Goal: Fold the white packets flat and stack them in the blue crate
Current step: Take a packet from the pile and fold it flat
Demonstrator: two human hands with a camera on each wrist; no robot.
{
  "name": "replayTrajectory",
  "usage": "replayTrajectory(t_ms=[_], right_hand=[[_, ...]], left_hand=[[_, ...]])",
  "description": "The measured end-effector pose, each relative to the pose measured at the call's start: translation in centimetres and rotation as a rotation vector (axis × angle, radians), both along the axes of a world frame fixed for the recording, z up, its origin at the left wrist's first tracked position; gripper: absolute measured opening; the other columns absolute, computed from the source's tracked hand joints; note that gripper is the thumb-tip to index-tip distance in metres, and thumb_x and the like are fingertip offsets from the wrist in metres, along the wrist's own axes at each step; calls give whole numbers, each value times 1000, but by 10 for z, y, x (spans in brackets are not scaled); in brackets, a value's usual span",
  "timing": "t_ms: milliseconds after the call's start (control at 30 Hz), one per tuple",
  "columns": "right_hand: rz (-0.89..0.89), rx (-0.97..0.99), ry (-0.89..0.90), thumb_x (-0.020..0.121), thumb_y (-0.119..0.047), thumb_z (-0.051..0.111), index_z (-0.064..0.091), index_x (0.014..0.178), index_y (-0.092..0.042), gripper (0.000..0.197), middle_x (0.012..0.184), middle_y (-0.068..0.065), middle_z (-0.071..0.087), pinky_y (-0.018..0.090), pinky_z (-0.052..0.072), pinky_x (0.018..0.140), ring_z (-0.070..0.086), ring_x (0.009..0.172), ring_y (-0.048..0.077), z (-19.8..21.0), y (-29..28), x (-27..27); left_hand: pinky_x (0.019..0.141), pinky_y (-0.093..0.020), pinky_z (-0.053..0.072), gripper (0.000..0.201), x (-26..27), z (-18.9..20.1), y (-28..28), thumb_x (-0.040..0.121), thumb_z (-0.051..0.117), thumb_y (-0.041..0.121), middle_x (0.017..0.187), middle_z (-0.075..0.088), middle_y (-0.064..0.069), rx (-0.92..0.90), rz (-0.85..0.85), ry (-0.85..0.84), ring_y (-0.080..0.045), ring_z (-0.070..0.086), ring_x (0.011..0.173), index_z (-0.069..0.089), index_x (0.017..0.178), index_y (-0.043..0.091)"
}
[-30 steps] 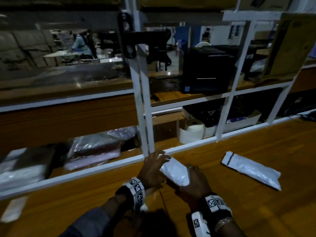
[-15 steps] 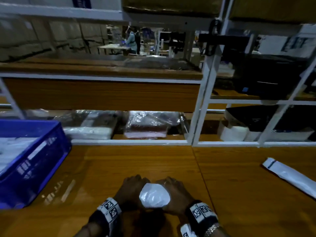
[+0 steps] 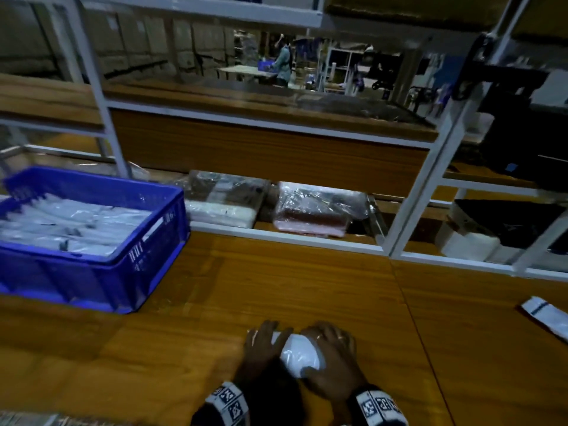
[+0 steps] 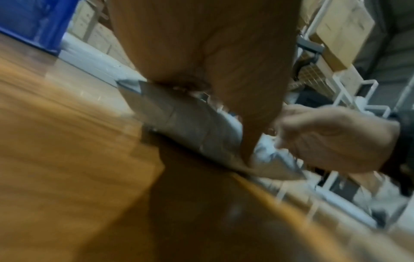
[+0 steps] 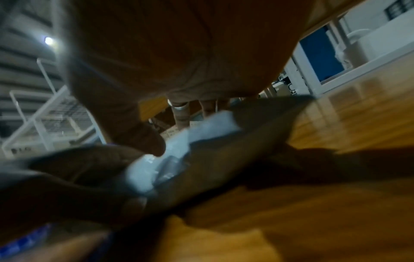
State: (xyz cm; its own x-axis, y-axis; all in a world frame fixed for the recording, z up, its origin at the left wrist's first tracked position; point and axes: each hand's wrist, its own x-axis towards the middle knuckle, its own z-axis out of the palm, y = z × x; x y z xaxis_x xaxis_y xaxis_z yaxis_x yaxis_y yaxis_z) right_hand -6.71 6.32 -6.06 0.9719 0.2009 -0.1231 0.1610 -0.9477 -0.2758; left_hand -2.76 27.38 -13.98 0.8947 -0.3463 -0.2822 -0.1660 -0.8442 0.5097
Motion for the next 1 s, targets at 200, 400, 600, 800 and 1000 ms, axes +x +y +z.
replayTrajectory(t_ms=[200, 400, 600, 800, 1000], right_hand=[[-51, -123, -64, 92, -44, 21, 61, 130, -37, 56, 135, -10, 56, 46, 30, 101, 51, 128, 19, -1, 16, 4], [-175, -72, -22, 87, -54, 53, 66, 127, -30, 48, 124, 3, 67, 55, 34, 96, 63, 113, 28, -52, 20, 11], [-171, -47, -33, 101, -51, 34, 57, 140, -24, 53, 143, 5, 56, 57, 36, 105, 54, 130, 29, -50, 22, 13], [-168, 17, -102, 100, -56, 26, 54, 144, -15, 66, 151, 7, 50, 49, 13, 117, 41, 141, 26, -47, 10, 11], [-370, 181, -98, 71, -85, -23, 2, 162, -15, 117, 169, 6, -6, 39, -8, 124, -7, 155, 21, -49, -2, -5]], left_hand=[[119, -50, 19, 84, -5, 43, -13, 82, 17, 80, 160, 32, 5, -24, -15, -214, -18, 24, 150, 37, 152, 38], [94, -49, 39, 48, -4, 14, -30, 105, 28, 42, 123, 69, -8, 31, -18, -424, -27, 58, 118, 65, 129, 24], [105, -60, 35, 54, -9, 5, -36, 92, 54, 48, 142, 58, -7, 161, -25, -458, -32, 53, 132, 59, 140, 22], [104, -55, 41, 57, -8, 1, -26, 99, 44, 53, 148, 52, -15, 62, 46, -465, -34, 52, 133, 56, 143, 18], [99, -53, 49, 71, -13, 2, -20, 99, 32, 66, 149, 46, -25, -9, 134, -484, -44, 52, 131, 51, 148, 18]])
